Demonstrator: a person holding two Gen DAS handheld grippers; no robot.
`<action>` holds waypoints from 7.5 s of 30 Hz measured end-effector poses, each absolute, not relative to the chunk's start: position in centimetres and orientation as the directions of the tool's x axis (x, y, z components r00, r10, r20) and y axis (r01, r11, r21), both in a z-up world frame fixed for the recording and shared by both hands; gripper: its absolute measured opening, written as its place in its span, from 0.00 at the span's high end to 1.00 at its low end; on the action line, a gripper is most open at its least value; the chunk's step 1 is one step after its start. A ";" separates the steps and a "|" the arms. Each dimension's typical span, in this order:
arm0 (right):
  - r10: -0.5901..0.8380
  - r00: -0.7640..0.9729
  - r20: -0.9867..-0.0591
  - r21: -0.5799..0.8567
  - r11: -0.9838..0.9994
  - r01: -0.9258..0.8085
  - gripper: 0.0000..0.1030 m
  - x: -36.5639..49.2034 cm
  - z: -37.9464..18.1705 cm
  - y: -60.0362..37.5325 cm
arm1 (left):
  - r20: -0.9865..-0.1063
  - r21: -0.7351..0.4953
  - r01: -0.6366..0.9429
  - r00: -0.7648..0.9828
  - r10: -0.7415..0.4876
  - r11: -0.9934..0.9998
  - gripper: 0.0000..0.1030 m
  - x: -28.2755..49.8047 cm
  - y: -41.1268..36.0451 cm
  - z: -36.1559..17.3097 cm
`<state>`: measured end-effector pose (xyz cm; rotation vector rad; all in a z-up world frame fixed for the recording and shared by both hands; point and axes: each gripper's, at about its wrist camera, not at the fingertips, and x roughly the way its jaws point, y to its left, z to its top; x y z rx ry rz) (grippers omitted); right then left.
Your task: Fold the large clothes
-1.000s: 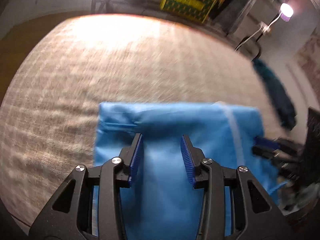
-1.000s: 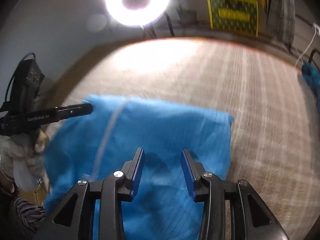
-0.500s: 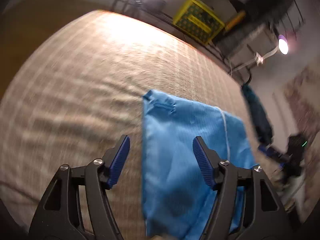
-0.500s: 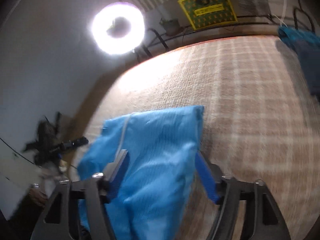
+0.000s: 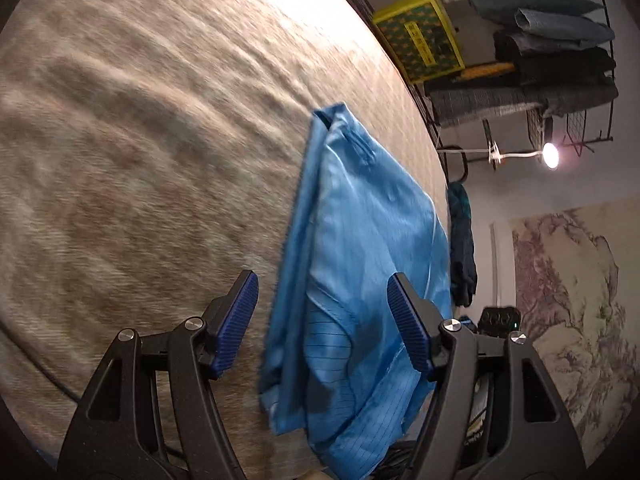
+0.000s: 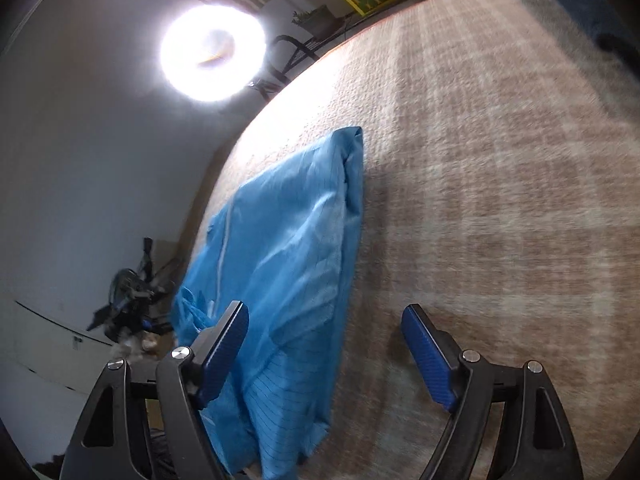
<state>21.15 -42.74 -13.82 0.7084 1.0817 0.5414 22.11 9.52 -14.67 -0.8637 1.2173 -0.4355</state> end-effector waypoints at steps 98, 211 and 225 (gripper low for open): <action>0.410 0.628 -0.662 0.374 0.906 -0.197 0.96 14.7 0.9 -42.8 | -0.682 -0.288 0.421 0.540 -0.493 0.860 0.95 17.7 -18.0 0.6; -0.253 0.849 -0.464 0.030 0.953 0.300 0.40 -2.3 29.4 -69.8 | -0.315 -0.003 0.642 0.727 -0.610 0.767 0.68 7.6 -35.0 29.8; -0.198 0.878 -0.436 0.038 0.971 0.238 0.37 -11.5 30.3 -62.8 | -0.318 0.026 0.667 0.711 -0.627 0.744 0.48 -2.5 -30.0 29.1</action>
